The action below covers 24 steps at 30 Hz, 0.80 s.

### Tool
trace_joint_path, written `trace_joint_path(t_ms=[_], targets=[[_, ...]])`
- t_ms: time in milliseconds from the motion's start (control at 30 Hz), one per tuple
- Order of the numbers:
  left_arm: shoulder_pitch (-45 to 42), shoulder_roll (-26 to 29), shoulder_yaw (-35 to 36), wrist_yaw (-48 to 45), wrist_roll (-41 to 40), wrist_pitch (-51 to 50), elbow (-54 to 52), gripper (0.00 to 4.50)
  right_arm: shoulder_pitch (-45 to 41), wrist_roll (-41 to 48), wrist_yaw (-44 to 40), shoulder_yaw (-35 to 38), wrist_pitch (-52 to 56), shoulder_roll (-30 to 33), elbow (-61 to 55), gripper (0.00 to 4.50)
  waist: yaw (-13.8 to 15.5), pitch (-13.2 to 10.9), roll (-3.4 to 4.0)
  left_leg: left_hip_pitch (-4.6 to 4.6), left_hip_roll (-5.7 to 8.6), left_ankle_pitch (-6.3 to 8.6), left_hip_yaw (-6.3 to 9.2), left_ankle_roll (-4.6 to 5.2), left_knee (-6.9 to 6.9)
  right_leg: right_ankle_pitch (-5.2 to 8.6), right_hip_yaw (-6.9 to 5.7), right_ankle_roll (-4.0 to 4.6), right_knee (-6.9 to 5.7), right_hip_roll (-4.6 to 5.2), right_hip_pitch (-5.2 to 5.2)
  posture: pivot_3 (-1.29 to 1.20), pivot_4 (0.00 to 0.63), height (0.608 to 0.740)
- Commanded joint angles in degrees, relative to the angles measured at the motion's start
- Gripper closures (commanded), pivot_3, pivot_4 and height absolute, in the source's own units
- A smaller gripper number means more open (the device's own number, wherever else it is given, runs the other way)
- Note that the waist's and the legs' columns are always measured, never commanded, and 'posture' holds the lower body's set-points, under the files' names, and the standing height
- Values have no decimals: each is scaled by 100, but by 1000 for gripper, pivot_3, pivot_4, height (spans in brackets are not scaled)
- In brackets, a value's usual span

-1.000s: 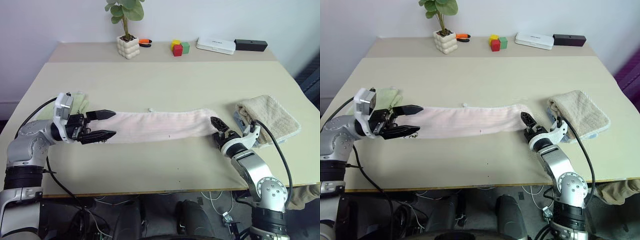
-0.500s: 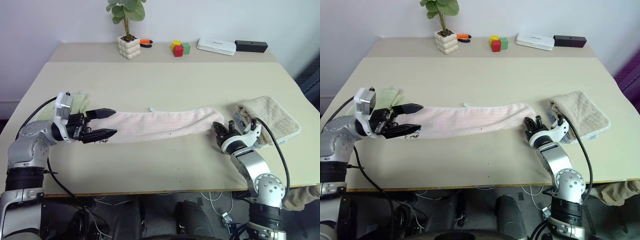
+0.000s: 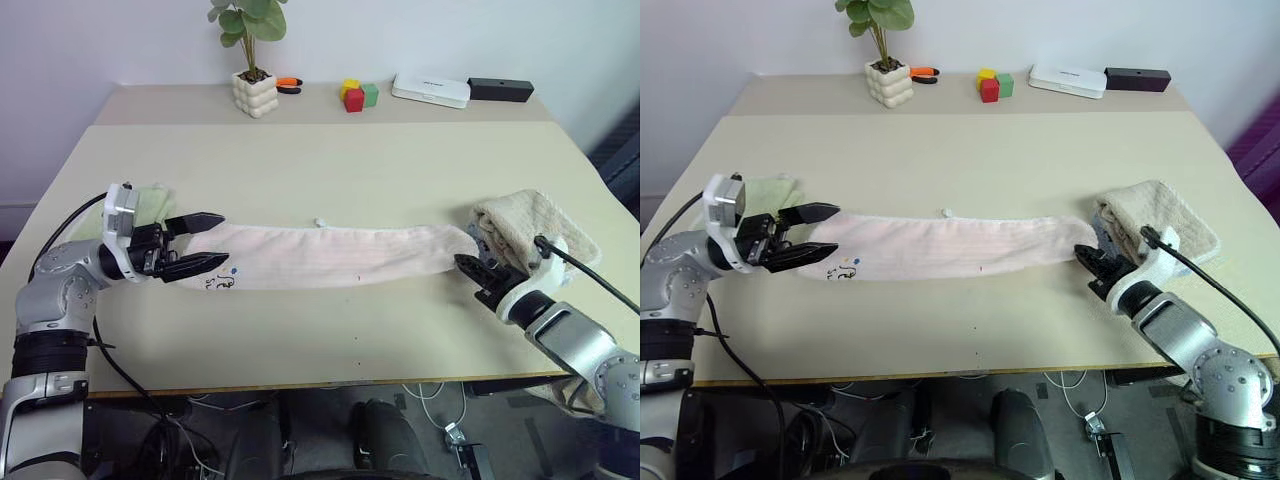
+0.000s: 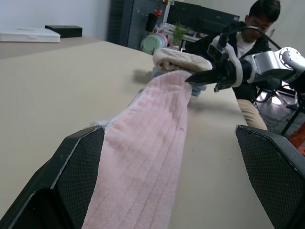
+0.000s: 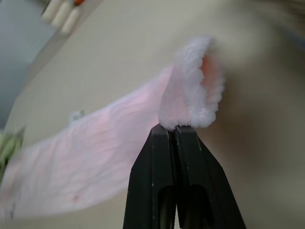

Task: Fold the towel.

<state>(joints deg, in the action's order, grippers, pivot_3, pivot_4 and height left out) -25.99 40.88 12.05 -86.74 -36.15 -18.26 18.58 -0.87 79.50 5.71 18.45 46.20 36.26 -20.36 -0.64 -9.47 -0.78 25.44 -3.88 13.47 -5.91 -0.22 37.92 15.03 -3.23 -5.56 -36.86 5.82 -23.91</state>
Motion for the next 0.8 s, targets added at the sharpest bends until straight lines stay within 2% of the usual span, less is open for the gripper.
trace_joint_path(t_ms=[33,133,300,533,800], targets=[[-153,58,67,-66,10,100,18,0,-423,-327,-363,-20,-76,167,-352,4473,4,-1,-1,2,0,0,0,0,0,0,0,0,1,0,0,0,150,735],[-172,78,81,-96,27,106,49,0,-838,-893,-776,-366,57,500,-535,4473,3,-3,2,3,1,0,-1,0,3,0,1,0,0,1,-3,0,150,735],[-114,152,104,-163,28,83,-49,0,-1715,-1220,-1154,-1288,470,483,-831,4473,-2,-2,-1,9,-1,0,-2,0,-1,0,0,-1,-3,-1,-13,0,150,735],[49,356,136,-276,70,98,-64,0,-2434,-2416,-1832,-2647,501,-196,-339,4473,-2,-2,-2,18,0,0,-8,0,3,-1,0,-1,-6,-1,-20,0,150,735],[466,447,302,-75,-61,-6,-518,0,-2591,-3283,-2229,-3166,547,-971,141,4473,-1,-3,-2,33,0,-1,-14,0,6,-9,-1,-15,-12,0,-35,0,150,735]])
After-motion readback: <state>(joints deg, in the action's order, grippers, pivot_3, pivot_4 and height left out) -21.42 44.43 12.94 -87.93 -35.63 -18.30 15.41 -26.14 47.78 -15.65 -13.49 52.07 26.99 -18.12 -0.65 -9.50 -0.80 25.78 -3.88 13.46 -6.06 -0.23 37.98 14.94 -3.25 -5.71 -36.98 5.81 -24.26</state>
